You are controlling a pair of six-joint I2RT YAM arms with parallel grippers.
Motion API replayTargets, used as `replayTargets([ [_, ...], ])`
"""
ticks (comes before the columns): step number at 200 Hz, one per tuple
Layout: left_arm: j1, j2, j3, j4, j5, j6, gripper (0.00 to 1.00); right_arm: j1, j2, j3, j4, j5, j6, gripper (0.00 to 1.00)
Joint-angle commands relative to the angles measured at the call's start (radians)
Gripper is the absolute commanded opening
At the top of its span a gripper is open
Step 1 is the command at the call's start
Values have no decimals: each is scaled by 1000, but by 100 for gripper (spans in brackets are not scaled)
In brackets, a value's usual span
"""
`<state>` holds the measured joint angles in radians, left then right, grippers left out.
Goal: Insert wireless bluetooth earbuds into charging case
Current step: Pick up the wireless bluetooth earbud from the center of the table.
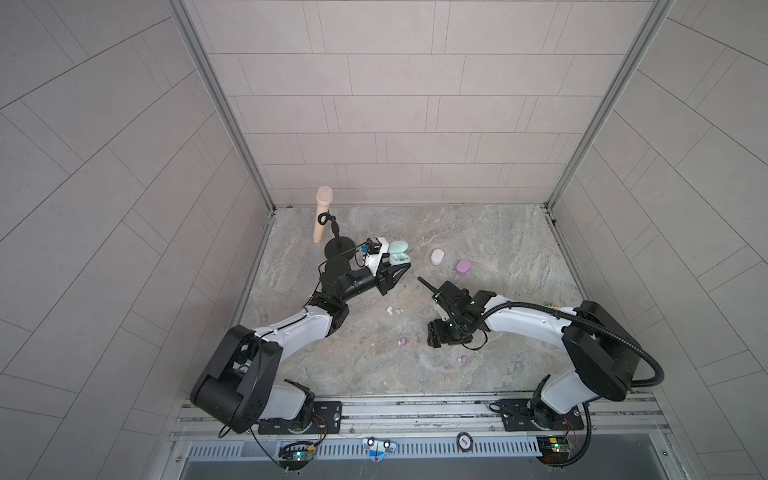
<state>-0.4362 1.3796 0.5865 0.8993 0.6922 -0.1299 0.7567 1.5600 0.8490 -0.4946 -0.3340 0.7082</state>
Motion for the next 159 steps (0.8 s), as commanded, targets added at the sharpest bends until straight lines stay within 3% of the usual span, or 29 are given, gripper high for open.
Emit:
replayTargets([
  [1, 8, -26, -4, 7, -3, 16, 0, 9, -24, 23, 8, -8, 26, 72],
  [83, 8, -27, -4, 7, -5, 14, 0, 20, 5, 64, 21, -29, 15, 72],
  [159, 8, -24, 3, 9, -28, -17, 1, 18, -46, 82, -83, 82, 45, 70],
])
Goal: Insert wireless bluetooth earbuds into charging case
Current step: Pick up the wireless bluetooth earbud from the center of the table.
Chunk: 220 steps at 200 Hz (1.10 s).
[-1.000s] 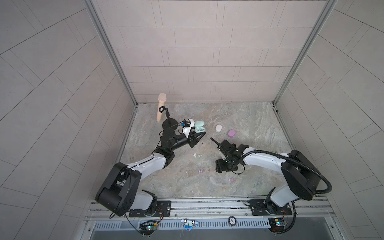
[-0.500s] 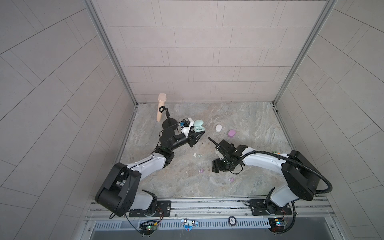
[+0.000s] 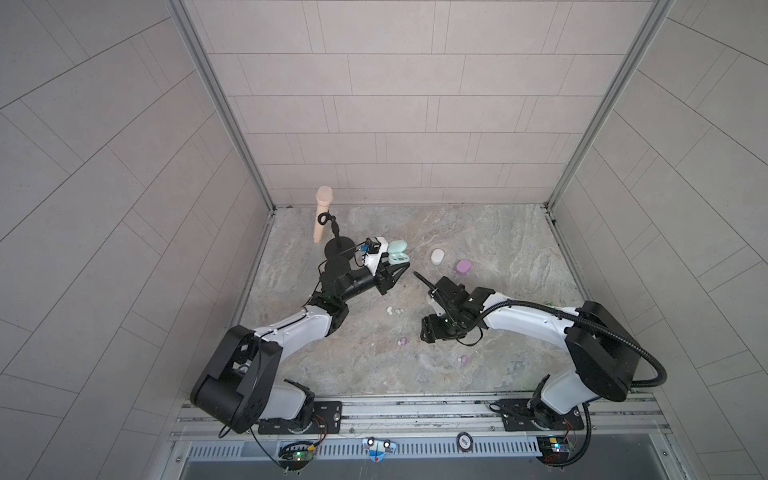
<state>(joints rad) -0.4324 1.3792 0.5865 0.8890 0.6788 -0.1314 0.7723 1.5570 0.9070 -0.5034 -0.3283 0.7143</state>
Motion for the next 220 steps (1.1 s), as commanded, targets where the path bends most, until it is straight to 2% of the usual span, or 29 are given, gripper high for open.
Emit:
replayTargets([
  [1, 4, -25, 4, 19, -15, -16, 1, 2, -43, 24, -75, 78, 40, 69],
  [34, 4, -33, 29, -15, -50, -24, 0, 5, -41, 16, -69, 132, 148, 58],
  [73, 21, -57, 35, -57, -92, -44, 1, 28, -32, 29, -64, 215, 319, 54],
  [127, 89, -109, 8, -81, -91, -57, 1, 59, 6, 67, -96, 317, 464, 44],
  [169, 91, -114, 7, -72, -87, -65, 1, 59, 87, 108, -101, 300, 496, 35],
  [220, 95, -113, 9, -66, -77, -70, 1, 58, 165, 174, -158, 287, 502, 30],
])
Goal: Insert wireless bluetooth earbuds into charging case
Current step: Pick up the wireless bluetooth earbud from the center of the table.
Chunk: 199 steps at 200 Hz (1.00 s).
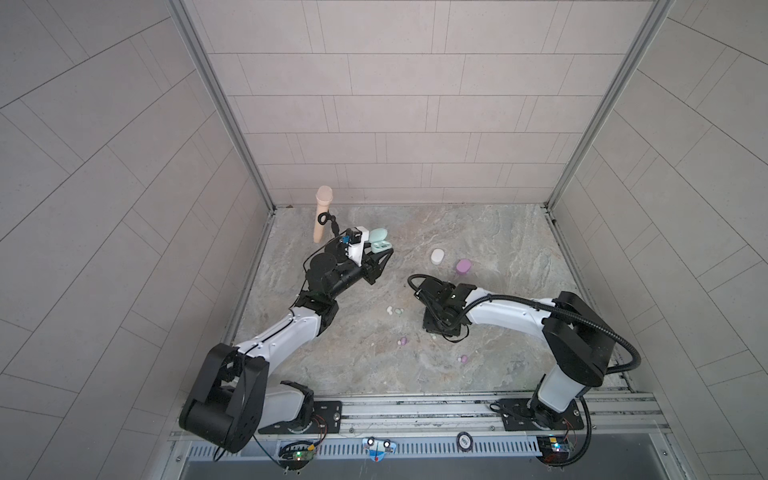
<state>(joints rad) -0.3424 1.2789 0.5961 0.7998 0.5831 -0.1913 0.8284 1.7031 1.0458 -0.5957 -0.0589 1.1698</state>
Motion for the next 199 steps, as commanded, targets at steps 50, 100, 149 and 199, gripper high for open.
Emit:
replayTargets([
  [50, 9, -23, -2, 21, 19, -8, 0, 0, 74, 68, -111, -18, 48, 29],
  [100, 10, -20, -5, 26, 18, -12, 1, -3, 116, 83, -119, -54, 47, 28],
  [149, 11, -20, -7, 29, 17, -11, 1, -6, 135, 79, -123, -67, 53, 25],
  [199, 11, -24, -8, 22, 15, -7, 1, -11, 132, 72, -153, -64, 53, 14],
])
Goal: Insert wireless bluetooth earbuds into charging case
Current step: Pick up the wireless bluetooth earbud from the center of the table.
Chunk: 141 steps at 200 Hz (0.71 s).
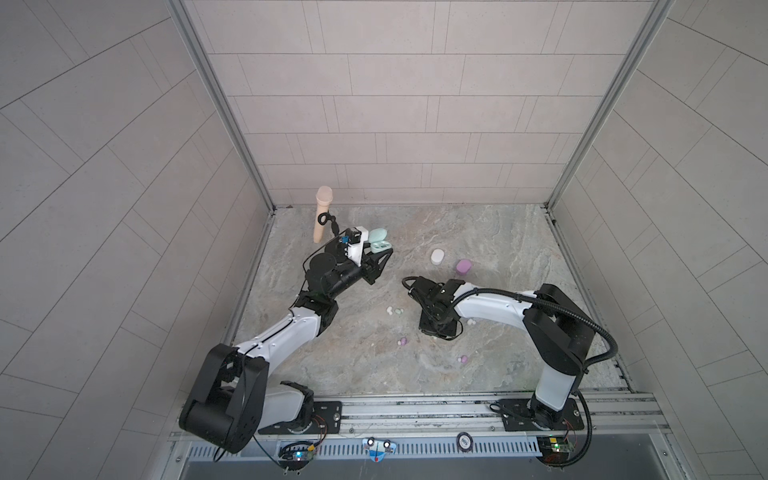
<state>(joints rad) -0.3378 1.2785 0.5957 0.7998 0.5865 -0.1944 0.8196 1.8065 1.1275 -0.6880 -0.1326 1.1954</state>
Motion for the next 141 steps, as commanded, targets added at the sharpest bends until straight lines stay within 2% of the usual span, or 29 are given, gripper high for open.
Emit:
replayTargets([
  [1, 6, -24, -7, 23, 13, -4, 1, -2, 27, -9, -61, 10, 27, 13],
  [55, 5, -13, -9, 31, 39, -19, 1, -8, -17, -31, -19, 26, 22, 6],
  [141, -101, 22, 7, 36, 94, -17, 2, -76, -333, -124, 14, 74, -42, 0],
])
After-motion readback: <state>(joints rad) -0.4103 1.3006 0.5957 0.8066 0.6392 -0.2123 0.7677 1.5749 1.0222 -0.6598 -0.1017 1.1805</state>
